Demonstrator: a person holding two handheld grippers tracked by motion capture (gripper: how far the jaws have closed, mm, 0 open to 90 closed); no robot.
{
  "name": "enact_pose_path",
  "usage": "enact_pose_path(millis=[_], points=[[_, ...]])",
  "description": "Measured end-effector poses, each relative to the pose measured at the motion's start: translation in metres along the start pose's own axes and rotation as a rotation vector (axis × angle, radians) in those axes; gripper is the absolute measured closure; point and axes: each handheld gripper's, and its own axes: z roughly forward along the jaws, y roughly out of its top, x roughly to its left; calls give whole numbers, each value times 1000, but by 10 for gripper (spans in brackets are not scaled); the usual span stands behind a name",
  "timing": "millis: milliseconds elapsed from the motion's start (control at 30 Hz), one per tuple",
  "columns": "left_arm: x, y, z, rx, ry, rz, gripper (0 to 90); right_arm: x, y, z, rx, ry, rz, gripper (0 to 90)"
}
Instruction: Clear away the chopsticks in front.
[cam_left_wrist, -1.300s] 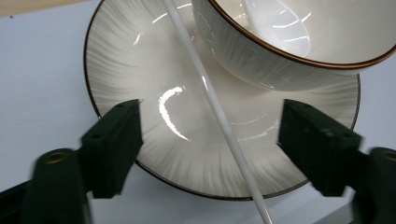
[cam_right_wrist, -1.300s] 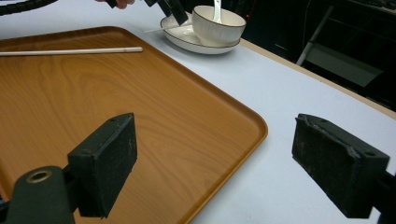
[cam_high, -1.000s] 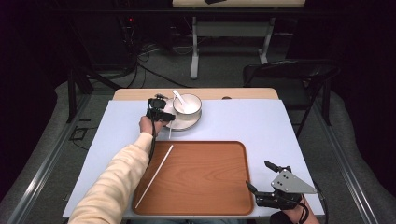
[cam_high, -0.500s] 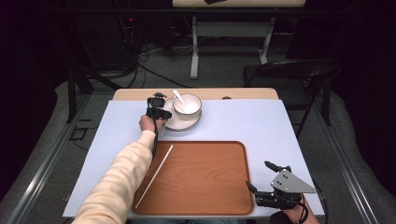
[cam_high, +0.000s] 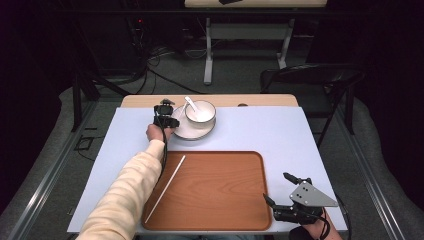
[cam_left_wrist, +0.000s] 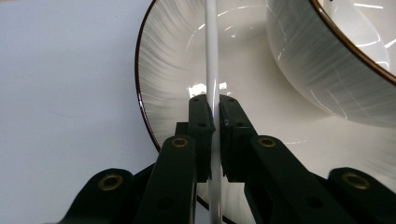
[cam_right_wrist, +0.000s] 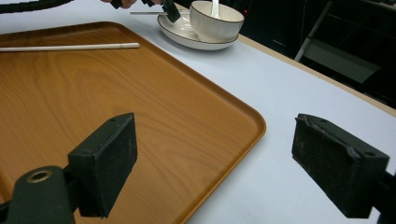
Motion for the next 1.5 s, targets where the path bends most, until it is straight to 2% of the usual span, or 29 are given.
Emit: enact_pose_path(millis=[300,467,533,633,833,933,1200,1300,1500], points=[[9,-2,-16,-34,-11,-3,851,0,0,0,0,0,-1,137],[18,-6,-26,-47,-21,-21,851,0,0,0,0,1,0,136],[21,-8,-29,-60,-10,-15,851,0,0,0,0,0,0,137],[24,-11,-36,-64,-19,-4,851,0,0,0,0,-2,0,136],[32,-20,-52,-91,-38,-17,851,0,0,0,-1,-2,0,136],[33,-25,-61,-107,-36,-9,851,0,0,0,-2,-2,-1,136],[29,-45,-84,-134,-66,-4,851,0,0,0,-1,-4,-2,137],[23,-54,-95,-153,-91,8,851,0,-1,-2,-8,-8,3,137],[10,-72,-106,-171,-146,37,851,1,2,3,-3,3,-8,137]])
